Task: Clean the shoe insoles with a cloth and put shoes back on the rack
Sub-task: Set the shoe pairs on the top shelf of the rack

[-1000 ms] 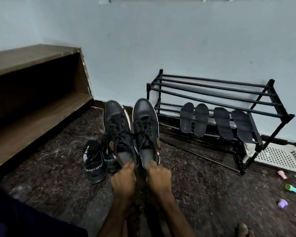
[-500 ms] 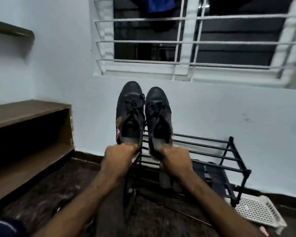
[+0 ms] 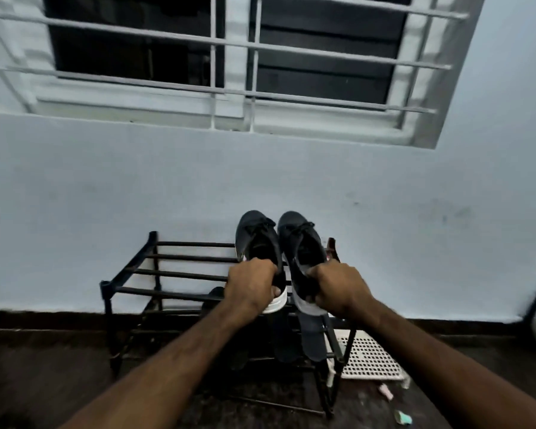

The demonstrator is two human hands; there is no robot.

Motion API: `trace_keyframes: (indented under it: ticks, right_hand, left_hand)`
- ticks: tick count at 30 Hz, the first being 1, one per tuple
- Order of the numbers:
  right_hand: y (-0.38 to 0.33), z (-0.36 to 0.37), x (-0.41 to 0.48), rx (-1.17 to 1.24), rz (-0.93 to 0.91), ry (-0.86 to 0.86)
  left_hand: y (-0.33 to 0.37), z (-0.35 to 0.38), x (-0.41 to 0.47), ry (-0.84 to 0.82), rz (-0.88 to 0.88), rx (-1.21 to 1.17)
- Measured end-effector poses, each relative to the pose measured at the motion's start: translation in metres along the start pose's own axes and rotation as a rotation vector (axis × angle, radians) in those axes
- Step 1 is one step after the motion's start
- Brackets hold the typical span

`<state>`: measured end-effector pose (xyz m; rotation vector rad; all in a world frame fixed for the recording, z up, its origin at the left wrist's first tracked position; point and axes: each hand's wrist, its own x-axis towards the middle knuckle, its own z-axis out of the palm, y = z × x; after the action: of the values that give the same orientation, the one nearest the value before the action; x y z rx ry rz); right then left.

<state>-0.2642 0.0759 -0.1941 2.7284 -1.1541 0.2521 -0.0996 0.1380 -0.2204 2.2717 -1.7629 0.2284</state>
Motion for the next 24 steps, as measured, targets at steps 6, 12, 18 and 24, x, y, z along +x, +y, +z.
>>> trace_keyframes:
  ticks: [6, 12, 18, 24]
  right_hand:
    - [0.028, 0.042, 0.023, 0.124, 0.17, -0.061]
    - [0.036, 0.051, 0.042, 0.209, 0.185, -0.125]
    - [0.037, 0.04, 0.044, 0.17, 0.18, -0.24]
    - [0.024, 0.001, 0.042, -0.08, 0.127, -0.15]
  left_hand:
    - [0.016, 0.035, 0.029, -0.087, 0.115, 0.026]
    - [0.016, 0.04, 0.047, -0.072, 0.157, -0.014]
    - [0.018, 0.042, 0.047, -0.052, 0.188, -0.003]
    - [0.002, 0.005, 0.03, 0.084, 0.172, -0.039]
